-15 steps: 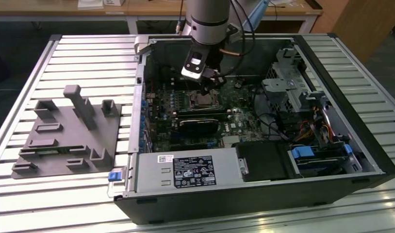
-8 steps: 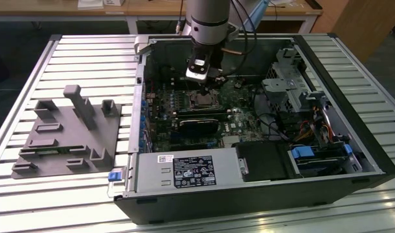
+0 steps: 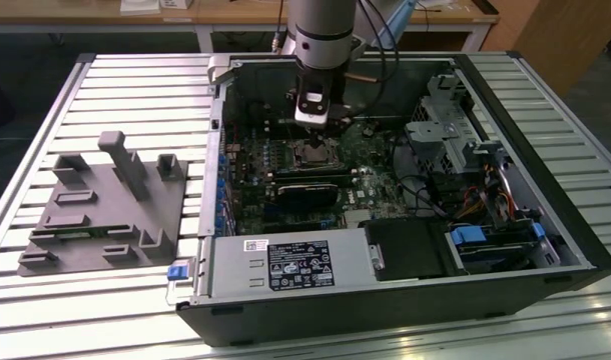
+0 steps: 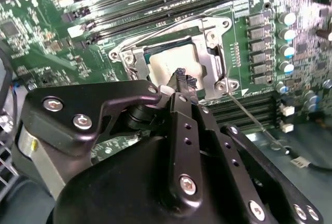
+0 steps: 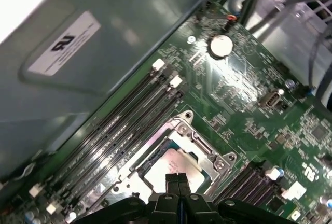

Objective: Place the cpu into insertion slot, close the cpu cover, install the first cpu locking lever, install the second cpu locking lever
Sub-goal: 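Close the cpu cover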

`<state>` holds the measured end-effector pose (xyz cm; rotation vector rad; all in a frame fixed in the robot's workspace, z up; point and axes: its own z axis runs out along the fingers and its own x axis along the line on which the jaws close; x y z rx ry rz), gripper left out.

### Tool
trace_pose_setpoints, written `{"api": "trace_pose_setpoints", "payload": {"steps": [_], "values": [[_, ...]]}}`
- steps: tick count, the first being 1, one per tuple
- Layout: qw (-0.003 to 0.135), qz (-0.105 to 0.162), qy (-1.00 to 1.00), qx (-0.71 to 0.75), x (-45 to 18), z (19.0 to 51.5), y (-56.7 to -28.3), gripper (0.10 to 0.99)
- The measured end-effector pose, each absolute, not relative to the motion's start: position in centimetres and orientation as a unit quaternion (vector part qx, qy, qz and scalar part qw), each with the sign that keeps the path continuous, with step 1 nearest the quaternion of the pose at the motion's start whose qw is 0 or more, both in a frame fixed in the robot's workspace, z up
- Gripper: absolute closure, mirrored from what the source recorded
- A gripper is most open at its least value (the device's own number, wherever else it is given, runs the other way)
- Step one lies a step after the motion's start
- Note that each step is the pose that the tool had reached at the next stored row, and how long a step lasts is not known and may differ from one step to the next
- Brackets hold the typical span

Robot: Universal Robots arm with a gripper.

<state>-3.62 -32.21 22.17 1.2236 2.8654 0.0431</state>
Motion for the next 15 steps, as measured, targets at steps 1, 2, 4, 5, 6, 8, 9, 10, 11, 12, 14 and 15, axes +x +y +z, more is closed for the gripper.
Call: {"api": "trace_pose_setpoints", "payload": {"steps": [1,2,4,5,6,8,9,10,11,12,14,15], "values": [[0.013,0.014,0.923,0.384,-3.62,22.16,-32.21,0.98],[0.013,0.014,0.926,0.376,-3.62,22.15,-32.21,0.98],[0.012,0.014,0.933,0.359,-3.62,22.14,-32.21,0.98],[0.012,0.014,0.936,0.35,-3.62,22.14,-32.21,0.98],[0.012,0.014,0.94,0.342,-3.62,22.12,-32.21,0.98],[0.012,0.015,0.946,0.325,-3.62,22.1,-32.21,0.98],[0.012,0.015,0.949,0.316,-3.62,22.09,-32.21,0.98],[0.012,0.015,0.951,0.308,-3.62,22.07,-32.21,0.98],[0.011,0.015,0.954,0.299,-3.62,22.05,-32.21,0.98],[0.011,0.015,0.957,0.29,-3.62,22.03,-32.21,0.98],[0.011,0.015,0.962,0.273,-3.62,22.0,-32.21,0.98],[0.011,0.015,0.964,0.264,-3.62,21.98,-32.21,0.98]]}}
